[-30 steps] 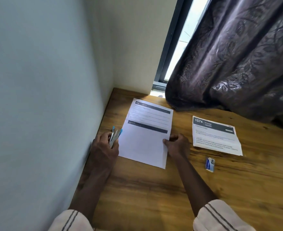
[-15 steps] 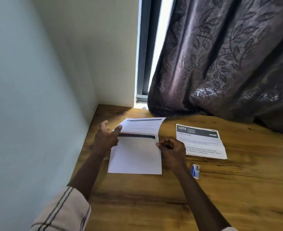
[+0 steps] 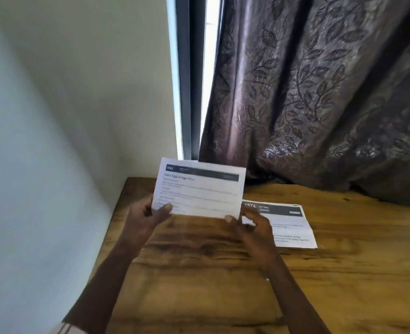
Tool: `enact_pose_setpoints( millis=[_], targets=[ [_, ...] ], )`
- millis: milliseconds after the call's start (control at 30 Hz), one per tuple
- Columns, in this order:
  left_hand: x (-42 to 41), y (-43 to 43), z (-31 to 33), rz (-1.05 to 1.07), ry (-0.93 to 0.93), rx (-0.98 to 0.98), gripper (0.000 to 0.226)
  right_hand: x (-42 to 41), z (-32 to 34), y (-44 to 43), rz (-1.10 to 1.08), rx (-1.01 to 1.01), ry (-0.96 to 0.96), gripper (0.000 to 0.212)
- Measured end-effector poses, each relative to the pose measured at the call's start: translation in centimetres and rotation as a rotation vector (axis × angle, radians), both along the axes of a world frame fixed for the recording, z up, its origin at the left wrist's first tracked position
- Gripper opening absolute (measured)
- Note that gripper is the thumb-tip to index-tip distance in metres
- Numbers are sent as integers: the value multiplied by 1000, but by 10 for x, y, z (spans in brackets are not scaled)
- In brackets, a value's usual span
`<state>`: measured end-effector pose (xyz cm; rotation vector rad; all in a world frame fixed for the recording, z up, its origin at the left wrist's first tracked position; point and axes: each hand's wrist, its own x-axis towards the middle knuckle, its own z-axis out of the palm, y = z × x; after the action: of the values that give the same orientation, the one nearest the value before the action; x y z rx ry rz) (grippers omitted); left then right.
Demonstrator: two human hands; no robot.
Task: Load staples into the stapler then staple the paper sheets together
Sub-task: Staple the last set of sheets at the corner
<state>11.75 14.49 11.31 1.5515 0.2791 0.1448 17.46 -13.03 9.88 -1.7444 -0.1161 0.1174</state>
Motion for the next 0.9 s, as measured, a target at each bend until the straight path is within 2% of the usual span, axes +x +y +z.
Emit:
enact_pose_setpoints(
  millis=[100, 200, 333, 467, 567, 667, 733, 900],
  targets=[
    [-22, -5, -32, 80, 74, 86, 27, -9, -24, 2, 21, -40, 65, 18],
    [-35, -8, -63, 123, 227, 248, 19, -19, -50, 3, 57, -196, 74, 31],
    [-43, -12, -80, 149, 378, 393, 24, -27, -69, 8, 54, -455, 50, 20],
    [-41, -17, -78, 79, 487, 569, 23, -32, -80, 14, -25, -705, 57, 24],
    [-37, -16, -81, 20, 538, 763, 34, -33, -87, 18, -104, -771, 83, 34],
    [-36, -18, -84, -25, 572, 866, 41, -30, -83, 22, -146, -695, 206, 59],
    [-37, -23, -84, -28, 595, 904, 59, -28, -80, 23, -122, -703, 257, 76],
    [-41, -35, -83, -12, 582, 992, 83, -34, -86, 26, -61, -768, 165, 68]
  ],
)
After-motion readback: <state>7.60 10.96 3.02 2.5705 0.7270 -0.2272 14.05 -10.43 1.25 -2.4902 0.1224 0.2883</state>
